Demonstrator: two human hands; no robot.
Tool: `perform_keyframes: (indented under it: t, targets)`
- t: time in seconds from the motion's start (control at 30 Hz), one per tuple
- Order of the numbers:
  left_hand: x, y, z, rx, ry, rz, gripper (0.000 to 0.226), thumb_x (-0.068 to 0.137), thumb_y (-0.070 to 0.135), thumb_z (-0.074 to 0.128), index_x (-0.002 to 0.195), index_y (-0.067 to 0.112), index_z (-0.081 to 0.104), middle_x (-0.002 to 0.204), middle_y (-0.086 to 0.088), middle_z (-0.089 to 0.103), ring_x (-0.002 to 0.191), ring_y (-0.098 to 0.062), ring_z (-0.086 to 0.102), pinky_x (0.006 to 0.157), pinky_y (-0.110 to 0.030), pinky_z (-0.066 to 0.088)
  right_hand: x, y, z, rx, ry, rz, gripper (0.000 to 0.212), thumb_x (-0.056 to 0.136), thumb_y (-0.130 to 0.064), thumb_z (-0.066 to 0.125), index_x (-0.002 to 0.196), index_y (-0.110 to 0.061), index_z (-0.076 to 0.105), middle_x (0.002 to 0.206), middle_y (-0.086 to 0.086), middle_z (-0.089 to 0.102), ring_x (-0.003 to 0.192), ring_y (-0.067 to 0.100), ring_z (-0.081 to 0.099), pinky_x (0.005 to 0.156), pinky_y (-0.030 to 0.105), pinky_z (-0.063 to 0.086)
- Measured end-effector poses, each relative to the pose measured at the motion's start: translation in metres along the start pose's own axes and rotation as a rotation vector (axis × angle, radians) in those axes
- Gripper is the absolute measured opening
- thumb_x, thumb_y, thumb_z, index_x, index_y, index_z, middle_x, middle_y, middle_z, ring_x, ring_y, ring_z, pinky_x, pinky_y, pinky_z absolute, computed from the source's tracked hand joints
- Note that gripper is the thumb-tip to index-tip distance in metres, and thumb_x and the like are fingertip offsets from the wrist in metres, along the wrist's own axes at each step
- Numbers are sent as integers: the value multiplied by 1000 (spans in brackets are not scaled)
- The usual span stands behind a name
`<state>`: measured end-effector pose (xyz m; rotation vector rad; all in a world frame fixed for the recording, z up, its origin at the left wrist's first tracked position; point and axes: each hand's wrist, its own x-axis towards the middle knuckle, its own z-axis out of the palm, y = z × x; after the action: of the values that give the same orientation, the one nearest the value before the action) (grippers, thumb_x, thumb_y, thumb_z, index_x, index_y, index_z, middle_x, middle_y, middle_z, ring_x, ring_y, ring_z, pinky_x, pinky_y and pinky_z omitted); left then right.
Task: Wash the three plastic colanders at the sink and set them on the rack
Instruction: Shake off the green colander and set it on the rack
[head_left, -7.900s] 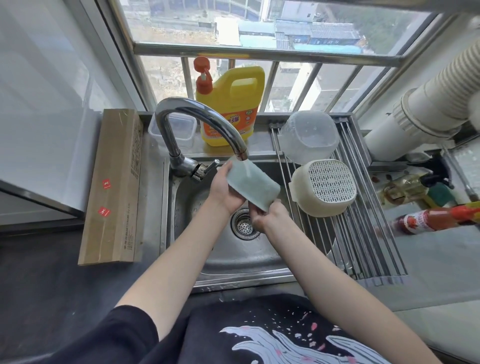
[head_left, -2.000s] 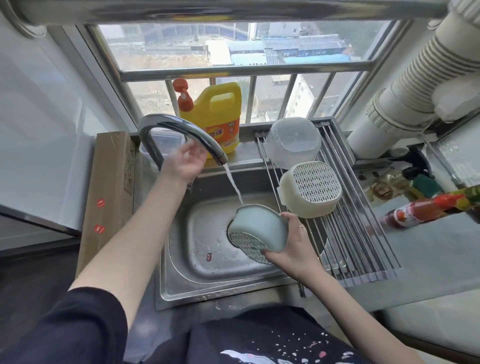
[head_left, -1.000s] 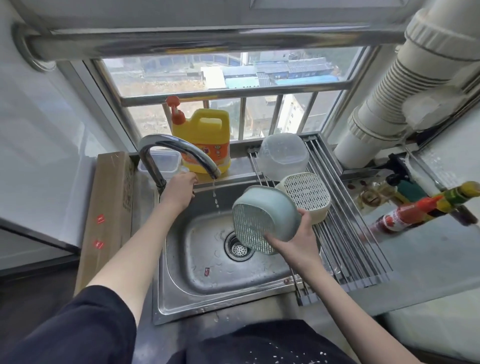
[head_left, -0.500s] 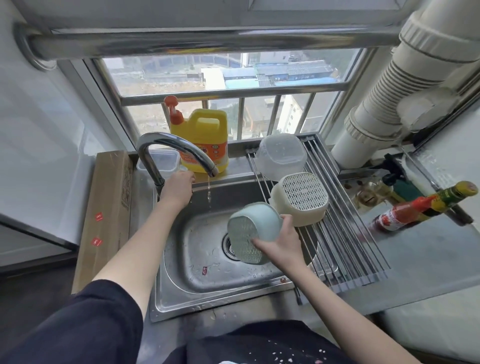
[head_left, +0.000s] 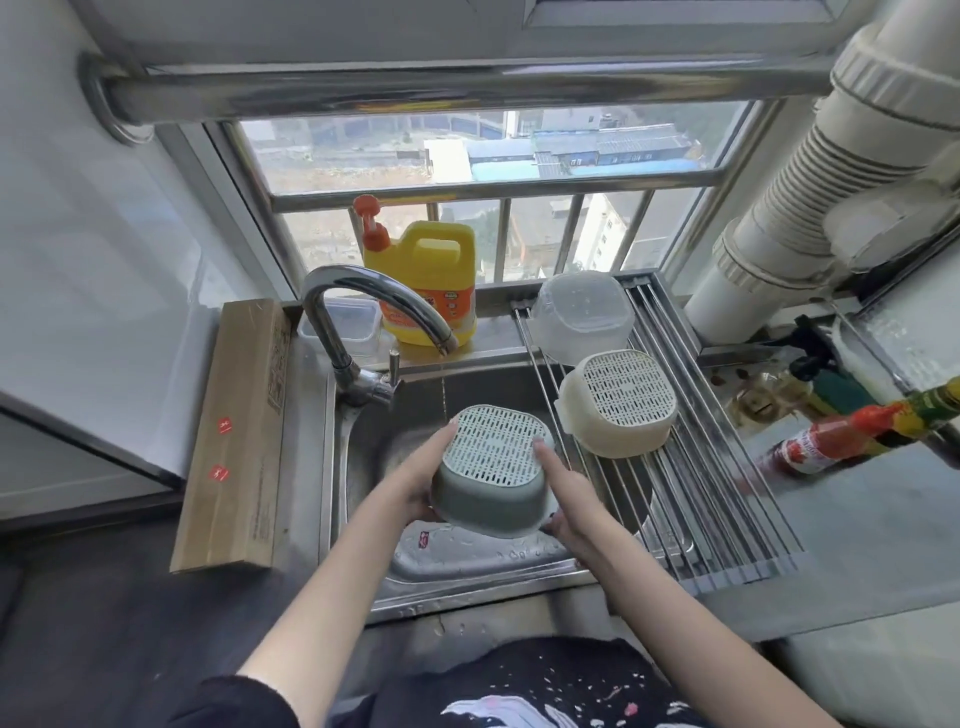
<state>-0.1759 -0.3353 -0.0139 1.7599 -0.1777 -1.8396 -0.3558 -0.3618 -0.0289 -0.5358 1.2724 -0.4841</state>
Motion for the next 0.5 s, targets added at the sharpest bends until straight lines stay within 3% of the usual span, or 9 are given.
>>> perform_keyframes:
  t: [0.07, 0.13, 0.2, 0.27, 0.37, 0.43, 0.5]
  targets:
    - [-2, 0, -3, -202, -49, 67, 56, 89, 56, 51, 122, 13, 61, 107, -10, 70, 94, -26, 66, 77, -36, 52, 0, -1, -5, 240, -125, 104, 69, 91, -63, 40, 125, -5, 56, 124, 18, 63, 116, 33, 59, 92, 44, 51]
    - [-5, -1, -6, -281, -119, 162, 55, 92, 53, 45, 120, 8, 63, 113, -14, 68, 101, -29, 65, 87, -40, 51, 2, -5, -11, 291, -108, 176, 71, 96, -60, 26, 126, -1, 53, 123, 22, 61, 111, 35, 59, 84, 40, 53]
    - [-11, -2, -9, -163, -42, 299, 55, 88, 52, 54, 118, 6, 59, 116, -15, 65, 104, -28, 64, 93, -44, 49, 7, -10, -19, 102, -34, 182, 66, 97, -59, 26, 133, -8, 49, 113, 15, 62, 99, 28, 59, 78, 40, 51]
    - [-19, -4, -12, 133, 173, 461, 55, 78, 44, 71, 118, 14, 47, 115, -8, 60, 100, -21, 61, 83, -38, 52, 6, -18, -27, -18, -82, 150, 61, 95, -62, 27, 136, -20, 45, 120, 11, 54, 106, 30, 55, 89, 52, 47]
    - [-30, -10, -10, 430, 224, 615, 65, 61, 38, 84, 112, 27, 46, 109, 3, 57, 97, -16, 58, 76, -35, 52, -9, -37, -27, -35, -344, 147, 60, 86, -67, 41, 137, -36, 41, 134, 10, 42, 114, 38, 55, 91, 59, 47]
    - [-33, -16, -10, 428, 183, 653, 63, 57, 34, 87, 107, 29, 48, 109, 4, 58, 97, -17, 59, 79, -39, 55, -15, -43, -24, -331, -387, -8, 72, 78, -63, 58, 142, -47, 28, 142, -6, 30, 125, 29, 47, 97, 54, 44]
    - [-34, -19, -8, 403, 86, 675, 60, 57, 26, 89, 103, 27, 51, 108, 1, 60, 97, -21, 62, 79, -40, 58, -16, -47, -21, -772, -371, -328, 88, 74, -54, 71, 144, -51, 19, 148, -15, 23, 136, 12, 31, 110, 43, 32]
